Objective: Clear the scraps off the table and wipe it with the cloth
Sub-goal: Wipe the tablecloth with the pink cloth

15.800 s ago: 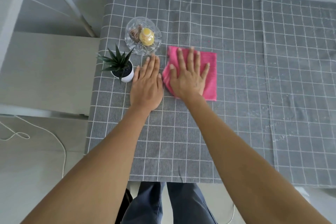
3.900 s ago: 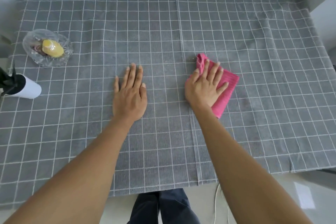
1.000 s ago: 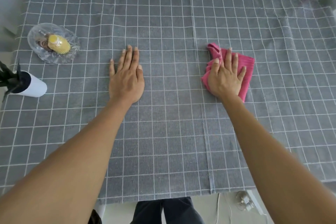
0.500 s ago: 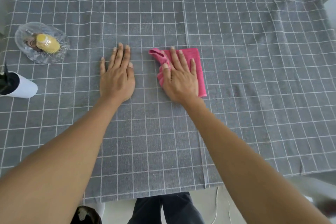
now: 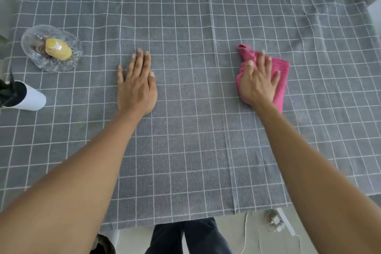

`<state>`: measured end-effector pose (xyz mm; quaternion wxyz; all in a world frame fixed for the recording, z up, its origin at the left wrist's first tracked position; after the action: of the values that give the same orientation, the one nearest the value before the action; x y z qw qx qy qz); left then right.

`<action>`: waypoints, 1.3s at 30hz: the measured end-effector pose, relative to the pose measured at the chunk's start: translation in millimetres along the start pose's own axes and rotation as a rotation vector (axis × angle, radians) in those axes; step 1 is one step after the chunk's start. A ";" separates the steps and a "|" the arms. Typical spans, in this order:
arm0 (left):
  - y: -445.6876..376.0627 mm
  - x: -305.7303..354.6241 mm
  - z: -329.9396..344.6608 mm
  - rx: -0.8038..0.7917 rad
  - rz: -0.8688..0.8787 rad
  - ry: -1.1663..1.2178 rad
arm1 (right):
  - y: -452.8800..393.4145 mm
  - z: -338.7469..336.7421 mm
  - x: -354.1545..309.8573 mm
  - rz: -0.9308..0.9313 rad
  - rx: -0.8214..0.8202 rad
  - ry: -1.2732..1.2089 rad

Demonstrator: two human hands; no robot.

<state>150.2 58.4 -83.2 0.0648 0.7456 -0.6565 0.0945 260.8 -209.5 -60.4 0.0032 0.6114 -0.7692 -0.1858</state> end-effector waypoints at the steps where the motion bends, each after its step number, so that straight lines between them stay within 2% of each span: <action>1: 0.3 0.1 -0.1 0.000 -0.002 -0.001 | 10.3 5.9 -14.2 -0.058 -0.008 0.012; 7: 0.4 0.9 -0.3 0.014 -0.004 0.011 | 91.3 55.2 -91.0 -0.413 -0.095 0.032; 12: 0.0 -0.7 1.4 0.013 0.004 0.011 | 86.6 53.4 -79.7 -0.482 -0.066 0.040; 16: 0.9 -3.3 1.1 0.010 0.023 0.012 | 59.1 40.3 -52.0 -0.391 -0.033 0.062; 24: -1.0 -4.4 0.0 -0.043 0.012 0.027 | 6.6 -3.3 43.4 -0.094 0.013 0.066; 29: 5.5 -0.2 -4.3 -0.135 -0.017 0.083 | 11.0 -3.2 38.9 -0.015 -0.047 -0.017; 33: 52.6 11.8 -1.7 -0.097 -0.005 0.083 | 39.4 5.7 18.6 -0.038 -0.096 -0.070; 39: 133.1 27.3 1.0 -0.088 -0.028 0.079 | 127.6 37.2 -15.0 -0.234 -0.190 -0.053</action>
<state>21.6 14.6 -81.8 0.1246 0.7468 -0.6465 0.0940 136.1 -161.5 -54.7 0.0192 0.6887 -0.6714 -0.2730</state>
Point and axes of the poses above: each hand's wrist, its own y-axis away from the middle knuckle, its own z-axis out of the palm, x = y × z, the point moved 2 cm from there along -y, towards the middle knuckle, and after that the axes turned 13 degrees about z, right-handed, at the moved point
